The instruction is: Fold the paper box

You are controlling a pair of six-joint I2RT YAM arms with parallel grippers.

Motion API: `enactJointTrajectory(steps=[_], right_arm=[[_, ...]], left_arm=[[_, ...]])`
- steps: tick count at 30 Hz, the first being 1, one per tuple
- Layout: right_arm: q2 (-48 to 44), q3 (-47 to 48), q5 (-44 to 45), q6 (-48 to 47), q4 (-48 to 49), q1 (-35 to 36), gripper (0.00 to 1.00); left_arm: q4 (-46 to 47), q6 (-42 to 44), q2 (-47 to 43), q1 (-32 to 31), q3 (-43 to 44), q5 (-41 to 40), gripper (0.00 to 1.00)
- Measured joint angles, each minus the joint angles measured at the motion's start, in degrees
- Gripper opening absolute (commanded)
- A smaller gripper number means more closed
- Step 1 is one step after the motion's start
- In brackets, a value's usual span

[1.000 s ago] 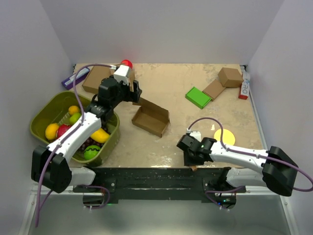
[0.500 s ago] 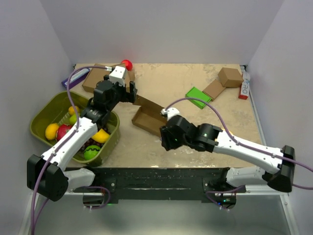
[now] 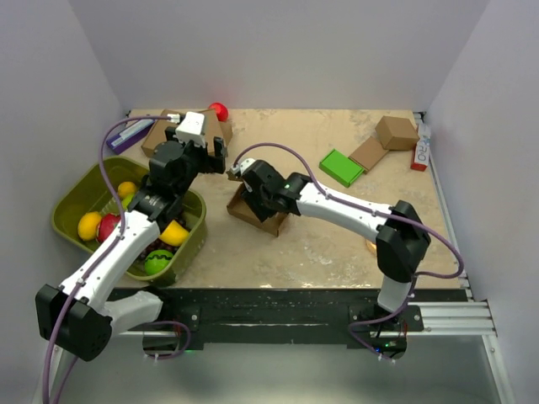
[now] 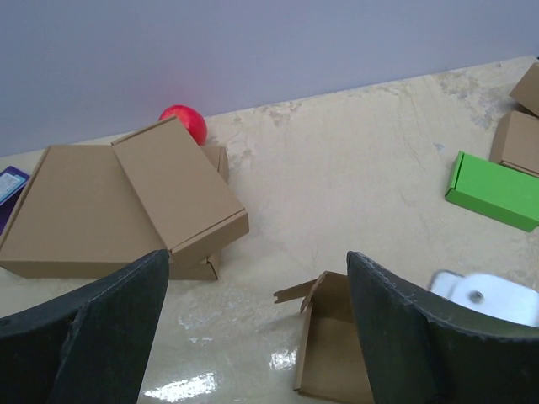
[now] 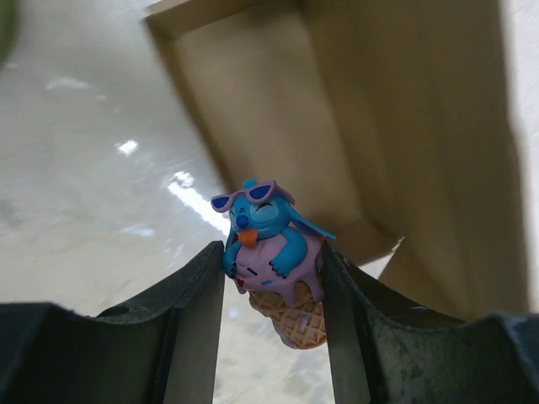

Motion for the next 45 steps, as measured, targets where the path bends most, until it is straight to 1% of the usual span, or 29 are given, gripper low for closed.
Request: enactJointTrajectory(steps=[2,7,10,11,12,13,14,17,22,24,28,31,34,37,40,41,43,45], right_arm=[[2.2,0.9,0.0,-3.0,1.0,-1.8,0.08],[6.7,2.7,-0.2,-8.2,2.5,-3.3,0.11],[8.8,3.0,-0.5,-10.0,3.3,-3.6,0.25],[9.5,3.1,-0.5,-10.5,3.3,-3.7,0.43],[9.9,3.2,-0.4,-10.8,3.3,-3.7,0.52],[10.3,3.3,-0.4,-10.9,3.4,-3.7,0.6],[10.5,3.4,-0.4,-11.0,3.3,-3.7,0.71],[10.4,3.6,-0.4,-10.9,3.4,-3.7,0.81],[7.2,3.5,-0.4,-8.7,3.0,-3.4,0.83],[3.7,2.5,-0.1,-6.7,3.0,-2.7,0.83],[-6.3,-1.4,1.2,-0.1,2.8,0.9,0.82],[-13.3,-5.5,4.7,6.4,2.9,2.7,0.8],[-18.9,-10.9,11.2,12.9,2.8,2.1,0.79],[-21.0,-15.7,15.8,16.9,3.0,1.2,0.79],[-20.8,-20.4,17.7,19.0,3.8,0.2,0.74],[-20.5,-21.7,18.0,19.4,4.3,-0.1,0.7],[-19.5,-23.1,18.4,19.7,5.4,-0.7,0.67],[-18.0,-23.3,19.2,19.6,7.5,-1.1,0.66]], left_arm=[[0.0,0.6,-0.7,0.0,-0.1,-0.8,0.91],[0.0,1.0,-1.8,0.0,-0.8,-1.4,0.92],[0.0,1.0,-1.8,0.0,-0.9,-1.4,0.91],[0.0,1.0,-1.8,0.0,-0.9,-1.4,0.92],[0.0,1.1,-1.8,0.0,-0.9,-1.4,0.92],[0.0,1.1,-1.8,0.0,-0.9,-1.4,0.92],[0.0,1.2,-1.8,0.0,-0.9,-1.4,0.92],[0.0,1.2,-1.8,0.0,-0.9,-1.4,0.92],[0.0,1.2,-1.8,0.0,-0.9,-1.1,0.92],[0.0,1.2,-1.8,0.0,-0.9,-1.1,0.92],[0.0,1.2,-1.6,0.0,-0.9,-0.9,0.92],[0.0,1.2,-1.3,0.0,-0.9,-0.2,0.92],[0.0,1.1,-1.2,0.0,-0.9,0.4,0.92],[0.1,1.1,-1.0,0.0,-0.9,1.1,0.92],[0.1,0.9,-0.7,0.0,-0.9,2.0,0.92],[0.1,0.8,-0.5,0.0,-0.9,2.2,0.92],[0.1,0.7,-0.3,0.0,-0.9,2.7,0.92],[0.1,0.7,0.0,0.0,-0.9,2.9,0.92]])
